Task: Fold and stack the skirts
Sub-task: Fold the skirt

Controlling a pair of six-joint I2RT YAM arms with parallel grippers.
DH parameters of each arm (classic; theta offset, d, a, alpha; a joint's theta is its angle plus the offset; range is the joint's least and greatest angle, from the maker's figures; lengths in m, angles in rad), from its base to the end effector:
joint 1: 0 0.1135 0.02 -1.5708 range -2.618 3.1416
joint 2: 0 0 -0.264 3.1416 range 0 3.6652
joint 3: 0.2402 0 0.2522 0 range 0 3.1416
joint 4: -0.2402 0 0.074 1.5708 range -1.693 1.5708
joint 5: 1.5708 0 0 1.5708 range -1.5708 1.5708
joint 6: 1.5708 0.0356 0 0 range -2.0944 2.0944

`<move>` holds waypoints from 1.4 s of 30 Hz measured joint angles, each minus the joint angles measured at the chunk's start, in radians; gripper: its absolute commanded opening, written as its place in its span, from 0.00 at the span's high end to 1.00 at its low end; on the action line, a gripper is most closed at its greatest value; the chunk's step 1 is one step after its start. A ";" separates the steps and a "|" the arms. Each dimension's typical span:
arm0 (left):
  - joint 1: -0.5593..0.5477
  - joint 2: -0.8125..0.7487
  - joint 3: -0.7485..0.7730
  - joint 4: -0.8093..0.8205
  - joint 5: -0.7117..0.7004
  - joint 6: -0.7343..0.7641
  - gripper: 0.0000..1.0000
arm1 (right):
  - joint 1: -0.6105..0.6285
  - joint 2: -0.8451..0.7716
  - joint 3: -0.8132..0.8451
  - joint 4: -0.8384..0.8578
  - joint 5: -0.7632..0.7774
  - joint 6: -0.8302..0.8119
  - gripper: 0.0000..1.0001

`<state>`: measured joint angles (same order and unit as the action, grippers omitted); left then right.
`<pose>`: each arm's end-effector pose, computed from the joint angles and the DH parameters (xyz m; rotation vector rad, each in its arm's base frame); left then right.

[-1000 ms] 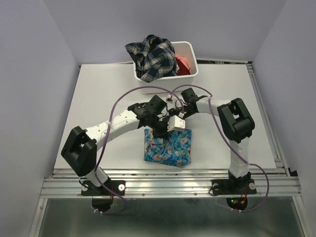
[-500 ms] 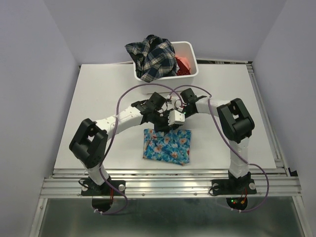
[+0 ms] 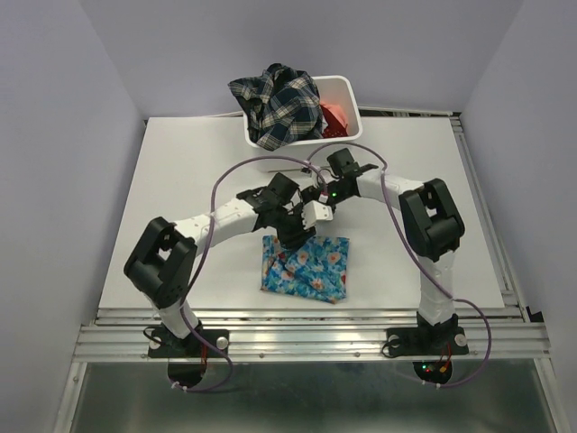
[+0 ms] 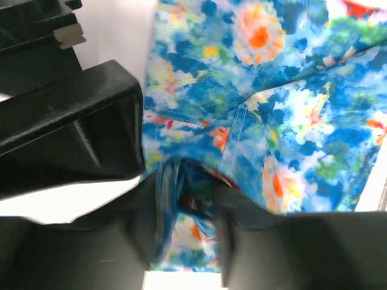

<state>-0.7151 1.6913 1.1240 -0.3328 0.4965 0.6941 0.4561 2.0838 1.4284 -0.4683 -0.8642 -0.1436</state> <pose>0.2577 -0.2462 0.2121 1.7232 1.6981 -0.6197 0.3672 0.2103 0.1542 -1.0146 2.3712 1.2592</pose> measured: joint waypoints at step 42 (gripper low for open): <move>0.290 -0.142 -0.346 0.336 0.301 -0.932 1.00 | 0.456 -0.629 -0.366 -0.142 0.589 -0.010 0.35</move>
<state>-0.4248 1.5497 0.7784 0.0029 0.7971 -0.2375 0.9119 1.4551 1.0626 -0.6106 -0.2752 -0.1535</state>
